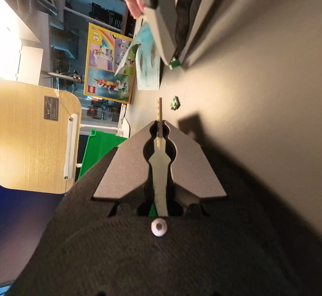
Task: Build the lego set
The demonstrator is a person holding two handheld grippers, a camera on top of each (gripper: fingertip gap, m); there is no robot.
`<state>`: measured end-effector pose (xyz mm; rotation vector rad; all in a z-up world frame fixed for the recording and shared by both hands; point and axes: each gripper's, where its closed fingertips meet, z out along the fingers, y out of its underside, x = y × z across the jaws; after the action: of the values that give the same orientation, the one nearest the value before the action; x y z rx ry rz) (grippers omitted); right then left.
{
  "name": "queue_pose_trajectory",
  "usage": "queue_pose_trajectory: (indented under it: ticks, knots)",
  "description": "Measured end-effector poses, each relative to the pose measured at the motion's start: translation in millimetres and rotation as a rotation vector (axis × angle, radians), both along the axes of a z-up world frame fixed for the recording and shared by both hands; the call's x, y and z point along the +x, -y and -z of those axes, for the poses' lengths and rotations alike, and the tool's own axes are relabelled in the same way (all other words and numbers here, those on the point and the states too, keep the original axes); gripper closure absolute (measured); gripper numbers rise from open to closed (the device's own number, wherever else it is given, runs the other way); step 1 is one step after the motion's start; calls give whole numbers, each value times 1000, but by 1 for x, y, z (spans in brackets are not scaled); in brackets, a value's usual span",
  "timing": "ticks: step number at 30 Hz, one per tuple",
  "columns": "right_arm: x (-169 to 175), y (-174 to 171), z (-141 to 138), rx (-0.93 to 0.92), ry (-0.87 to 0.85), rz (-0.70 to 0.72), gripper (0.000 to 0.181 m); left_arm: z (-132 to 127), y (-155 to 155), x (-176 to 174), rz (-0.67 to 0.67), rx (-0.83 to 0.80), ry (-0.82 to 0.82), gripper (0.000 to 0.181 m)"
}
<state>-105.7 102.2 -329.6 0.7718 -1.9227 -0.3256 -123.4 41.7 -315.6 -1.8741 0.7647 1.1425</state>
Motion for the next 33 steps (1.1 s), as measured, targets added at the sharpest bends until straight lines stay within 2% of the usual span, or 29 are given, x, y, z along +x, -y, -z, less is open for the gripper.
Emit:
queue_pose_trajectory:
  ticks: [4,7,10,12,14,15,17,19,21,25,29,33]
  knots:
    - [22,8,8,262,9,-229,172,0,0,2,7,0,-6,177]
    - [36,19,8,309,12,-380,171,1,0,4,16,-3,-8,177]
    - [48,19,4,252,44,-389,158,1,0,6,27,-5,-11,177]
    - [55,10,0,173,95,-292,145,1,0,7,33,-4,-11,177]
    - [63,-1,-4,16,167,-125,149,0,0,9,40,1,-10,177]
    - [67,-4,-7,-134,217,-4,157,0,0,10,46,3,-11,177]
    - [70,3,-12,-607,351,296,159,-1,0,12,59,7,-18,177]
    - [73,16,-11,-1086,543,556,148,-3,-1,18,91,19,-37,177]
    - [68,18,-10,-1355,611,685,145,-7,-1,29,149,40,-58,177]
    - [61,14,1,-1554,721,813,145,-13,1,45,235,74,-112,177]
    - [56,14,8,-1591,789,853,151,-13,1,51,267,80,-145,177]
    - [54,15,9,-1567,804,835,162,-14,1,53,277,83,-170,177]
